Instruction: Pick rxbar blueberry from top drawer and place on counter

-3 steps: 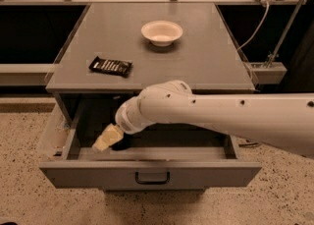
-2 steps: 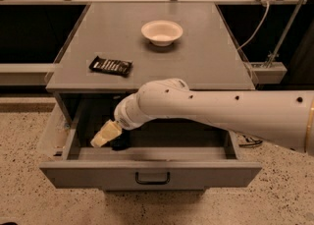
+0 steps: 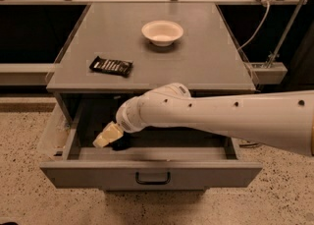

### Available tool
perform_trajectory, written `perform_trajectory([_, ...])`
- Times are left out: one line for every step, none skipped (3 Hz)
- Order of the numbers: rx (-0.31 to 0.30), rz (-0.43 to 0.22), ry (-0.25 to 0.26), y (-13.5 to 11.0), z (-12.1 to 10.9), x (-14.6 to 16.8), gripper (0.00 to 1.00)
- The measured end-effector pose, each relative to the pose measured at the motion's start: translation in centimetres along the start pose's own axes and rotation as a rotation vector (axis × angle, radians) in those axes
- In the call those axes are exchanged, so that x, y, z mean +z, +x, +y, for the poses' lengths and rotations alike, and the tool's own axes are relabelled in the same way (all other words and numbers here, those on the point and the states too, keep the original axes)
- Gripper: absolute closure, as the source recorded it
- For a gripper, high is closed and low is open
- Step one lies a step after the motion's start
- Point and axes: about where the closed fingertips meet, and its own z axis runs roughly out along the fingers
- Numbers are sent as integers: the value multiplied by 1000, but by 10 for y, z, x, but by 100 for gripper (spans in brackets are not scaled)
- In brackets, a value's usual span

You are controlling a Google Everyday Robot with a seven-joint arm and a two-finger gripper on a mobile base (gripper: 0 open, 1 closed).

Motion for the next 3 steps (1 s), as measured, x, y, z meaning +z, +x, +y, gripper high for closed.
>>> perform_trajectory([-39,-6,49,5,-2,4,0])
perform_trajectory([-24,12,36,18,1,28,0])
perform_trajectory([-20,13,34,19,1,29,0])
